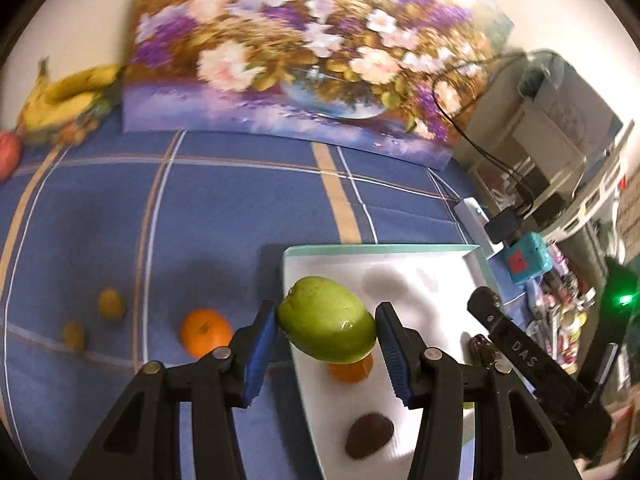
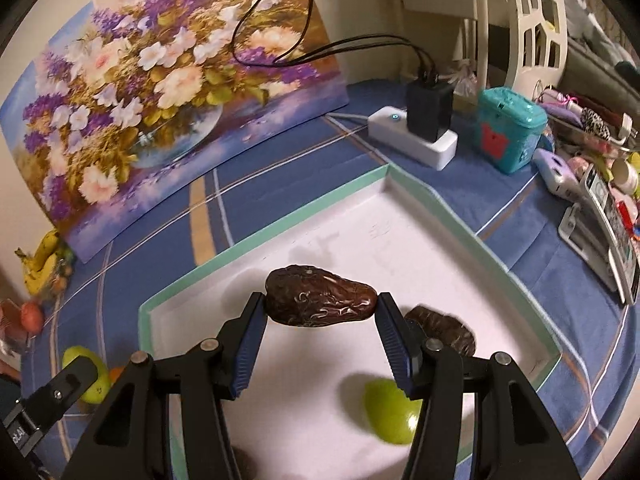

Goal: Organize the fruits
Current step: 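Carry the date with the right gripper while the left carries the green pear to the tray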

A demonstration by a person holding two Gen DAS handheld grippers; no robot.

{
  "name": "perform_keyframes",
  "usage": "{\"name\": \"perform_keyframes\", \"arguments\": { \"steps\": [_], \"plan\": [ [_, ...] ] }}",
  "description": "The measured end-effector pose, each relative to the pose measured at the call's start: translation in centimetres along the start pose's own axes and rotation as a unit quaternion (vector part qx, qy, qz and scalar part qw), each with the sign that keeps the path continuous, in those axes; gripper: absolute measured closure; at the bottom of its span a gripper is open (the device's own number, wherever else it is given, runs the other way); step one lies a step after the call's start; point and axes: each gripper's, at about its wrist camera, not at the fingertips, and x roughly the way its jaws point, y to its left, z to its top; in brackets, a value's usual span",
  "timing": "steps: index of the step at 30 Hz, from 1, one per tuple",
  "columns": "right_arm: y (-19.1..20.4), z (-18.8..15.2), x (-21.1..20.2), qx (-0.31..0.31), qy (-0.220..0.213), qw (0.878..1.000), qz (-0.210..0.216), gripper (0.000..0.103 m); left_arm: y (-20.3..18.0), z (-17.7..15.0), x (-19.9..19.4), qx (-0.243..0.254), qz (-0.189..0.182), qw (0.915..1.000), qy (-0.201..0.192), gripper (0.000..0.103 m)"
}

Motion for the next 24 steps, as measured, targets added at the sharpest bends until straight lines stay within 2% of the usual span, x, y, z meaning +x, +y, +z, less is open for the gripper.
{"name": "perform_keyframes", "arguments": {
  "steps": [8, 24],
  "plan": [
    [-0.9, 0.6, 1.8, -0.001, 0.002, 1.0, -0.013, 0.046, -1.3, 1.1, 3.5, 0.026, 0.011, 0.9996, 0.008, 0.05],
    [-1.8, -0.5, 4.5, -0.001, 0.051, 0.998, -0.023, 0.046, -1.8, -0.5, 7.7, 0.056, 0.043, 0.9963, 0.049, 0.05]
  ]
}}
